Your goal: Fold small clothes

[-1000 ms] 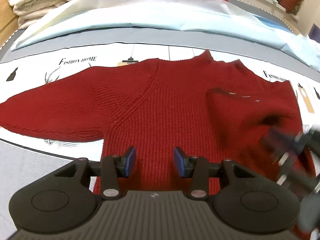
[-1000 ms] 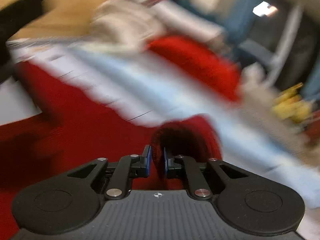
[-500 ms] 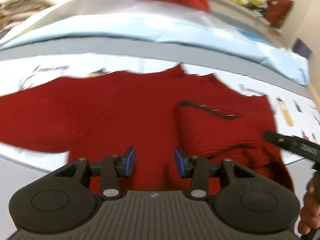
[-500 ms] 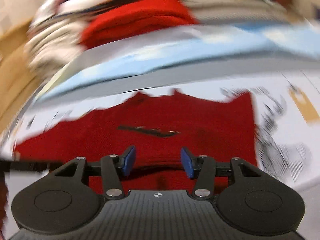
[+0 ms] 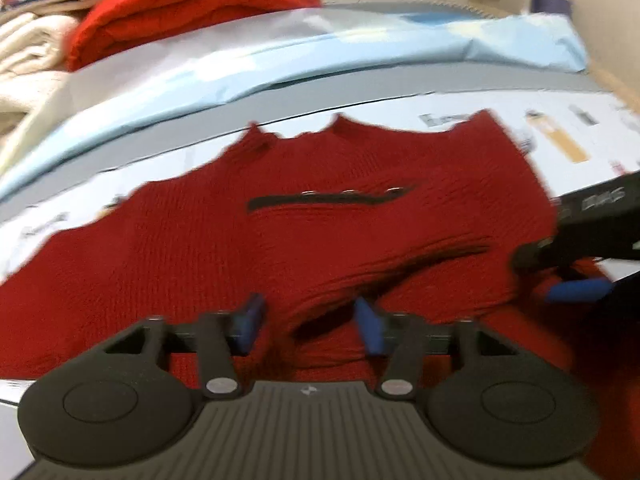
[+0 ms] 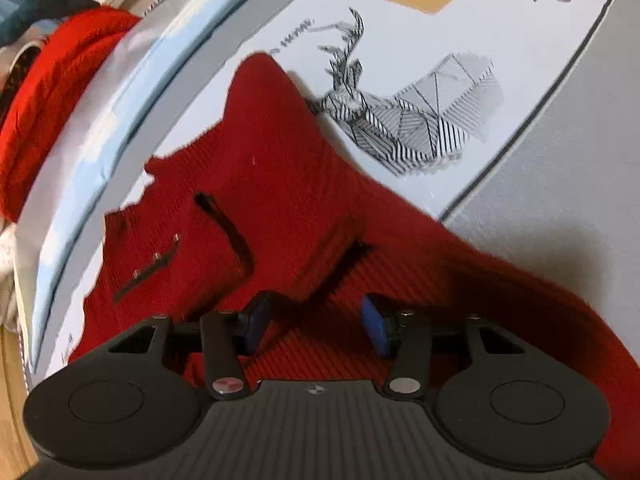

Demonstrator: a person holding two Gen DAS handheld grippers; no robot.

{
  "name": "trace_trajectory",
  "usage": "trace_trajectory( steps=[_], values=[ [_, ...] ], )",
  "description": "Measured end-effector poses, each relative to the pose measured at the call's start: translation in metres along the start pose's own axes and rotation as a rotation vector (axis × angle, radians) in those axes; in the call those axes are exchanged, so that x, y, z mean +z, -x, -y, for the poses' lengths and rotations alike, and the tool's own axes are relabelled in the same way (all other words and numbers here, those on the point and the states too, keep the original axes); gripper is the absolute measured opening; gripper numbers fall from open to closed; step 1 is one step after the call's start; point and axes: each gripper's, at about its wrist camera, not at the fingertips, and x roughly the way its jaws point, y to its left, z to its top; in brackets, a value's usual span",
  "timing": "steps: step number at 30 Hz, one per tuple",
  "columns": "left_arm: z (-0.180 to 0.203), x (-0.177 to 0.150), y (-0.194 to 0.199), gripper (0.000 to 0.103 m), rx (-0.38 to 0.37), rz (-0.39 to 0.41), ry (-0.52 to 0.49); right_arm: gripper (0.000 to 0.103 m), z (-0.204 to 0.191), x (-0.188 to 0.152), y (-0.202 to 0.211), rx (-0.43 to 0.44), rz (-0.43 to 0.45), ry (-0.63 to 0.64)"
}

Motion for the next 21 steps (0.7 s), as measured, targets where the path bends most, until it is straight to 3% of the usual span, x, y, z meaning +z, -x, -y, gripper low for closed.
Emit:
trace_trajectory(
  steps=[1,3,4,5,7,8,11,13,19,21],
  values=[
    [-0.006,0.002,0.000,0.026,0.031,0.017,0.019,0.052,0.000,0.001,0.000,0.001,0.009,0.004],
    [-0.032,0.006,0.006,0.028,0.132,0.057,0.177,0.044,-0.002,0.007,-0.001,0.012,0.013,0.008],
    [-0.050,0.005,0.008,0.035,0.134,0.050,0.284,0.023,0.002,0.009,-0.001,0.027,0.009,-0.005],
    [-0.069,0.002,0.007,0.041,0.088,0.029,0.400,0.020,0.005,0.014,-0.001,0.044,0.003,-0.023],
    [-0.095,-0.008,-0.003,0.041,-0.039,-0.043,0.585,0.018,0.015,0.022,-0.001,0.064,0.005,-0.084],
    [-0.104,-0.013,-0.007,0.041,-0.057,-0.069,0.650,0.018,0.021,0.024,0.001,0.063,0.010,-0.115],
    [-0.126,-0.021,-0.007,0.041,-0.035,-0.056,0.770,0.018,0.031,0.027,0.002,0.043,0.027,-0.176],
    [-0.136,-0.023,-0.009,0.042,-0.069,-0.054,0.823,0.019,0.035,0.028,0.000,0.051,0.019,-0.211],
    [-0.158,-0.038,-0.027,0.041,-0.074,-0.134,0.946,0.020,0.034,0.030,-0.003,0.045,0.019,-0.209],
    [-0.168,-0.042,-0.025,0.026,-0.075,-0.136,0.973,0.019,0.035,0.031,-0.003,0.049,0.019,-0.211]
  ],
)
